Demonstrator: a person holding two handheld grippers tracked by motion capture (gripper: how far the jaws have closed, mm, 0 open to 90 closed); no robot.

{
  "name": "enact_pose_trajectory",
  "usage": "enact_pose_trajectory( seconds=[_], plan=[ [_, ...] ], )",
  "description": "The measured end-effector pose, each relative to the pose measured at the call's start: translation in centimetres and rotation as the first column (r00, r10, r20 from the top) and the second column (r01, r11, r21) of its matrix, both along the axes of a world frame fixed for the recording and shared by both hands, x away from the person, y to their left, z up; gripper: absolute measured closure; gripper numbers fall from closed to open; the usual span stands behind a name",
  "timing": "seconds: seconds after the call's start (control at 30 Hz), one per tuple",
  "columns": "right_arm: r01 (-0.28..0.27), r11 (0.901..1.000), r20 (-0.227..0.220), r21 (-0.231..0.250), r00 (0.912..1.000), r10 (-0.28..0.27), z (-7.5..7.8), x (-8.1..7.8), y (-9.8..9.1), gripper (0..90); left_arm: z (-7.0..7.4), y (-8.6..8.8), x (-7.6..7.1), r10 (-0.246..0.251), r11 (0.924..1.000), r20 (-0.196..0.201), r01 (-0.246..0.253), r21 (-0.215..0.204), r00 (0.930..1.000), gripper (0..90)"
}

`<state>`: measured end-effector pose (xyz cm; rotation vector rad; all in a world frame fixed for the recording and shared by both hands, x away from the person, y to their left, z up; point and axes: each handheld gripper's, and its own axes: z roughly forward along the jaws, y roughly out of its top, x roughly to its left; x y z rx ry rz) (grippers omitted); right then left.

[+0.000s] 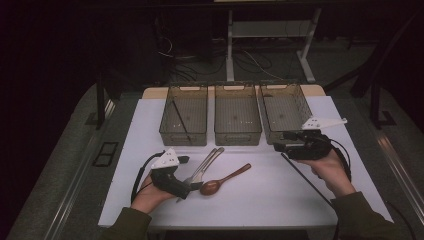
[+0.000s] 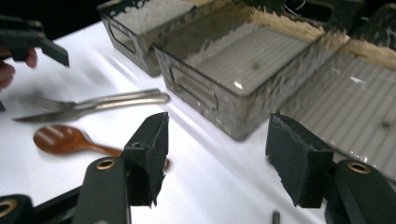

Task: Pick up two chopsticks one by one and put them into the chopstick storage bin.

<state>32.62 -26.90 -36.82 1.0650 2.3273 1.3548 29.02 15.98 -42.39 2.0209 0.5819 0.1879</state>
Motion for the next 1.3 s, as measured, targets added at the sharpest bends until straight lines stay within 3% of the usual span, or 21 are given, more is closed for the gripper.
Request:
enact_pose_trajectory(
  seconds=[0.27, 0.5, 0.6, 1.0, 1.3],
  plan=[
    [-0.032, 0.9995, -0.056, 0.000, 0.9979, 0.032, -1.4, -1.7, -1.7, 44.1, 0.0, 0.1, 0.0, -0.001, 1.0000, 0.004, 0.001, 0.008, 1.0000, 0.0],
    [-0.010, 0.9996, -0.058, -0.025, 0.9983, 0.009, -2.3, -3.2, -2.9, 46.3, 0.0, 0.1, -0.1, -0.001, 0.9999, 0.007, 0.001, 0.013, 1.0000, 0.0],
    [-0.007, 0.9994, -0.079, -0.033, 0.9969, 0.004, -2.7, -3.7, -3.4, 49.6, 0.0, 0.2, -0.1, 0.001, 0.9999, 0.005, -0.001, 0.013, 1.0000, 0.0],
    [0.031, 0.9916, -0.135, -0.126, 0.9897, -0.048, -4.7, -5.9, -5.0, 65.7, 0.0, 0.0, -0.2, -0.002, 0.9999, 0.005, 0.002, 0.017, 1.0000, 0.0],
    [0.079, 0.9730, -0.180, -0.217, 0.9764, -0.120, -6.3, -6.4, -6.4, 76.1, 0.0, 0.1, -0.3, 0.002, 0.9999, 0.003, -0.002, 0.014, 1.0000, 0.0]
  ],
)
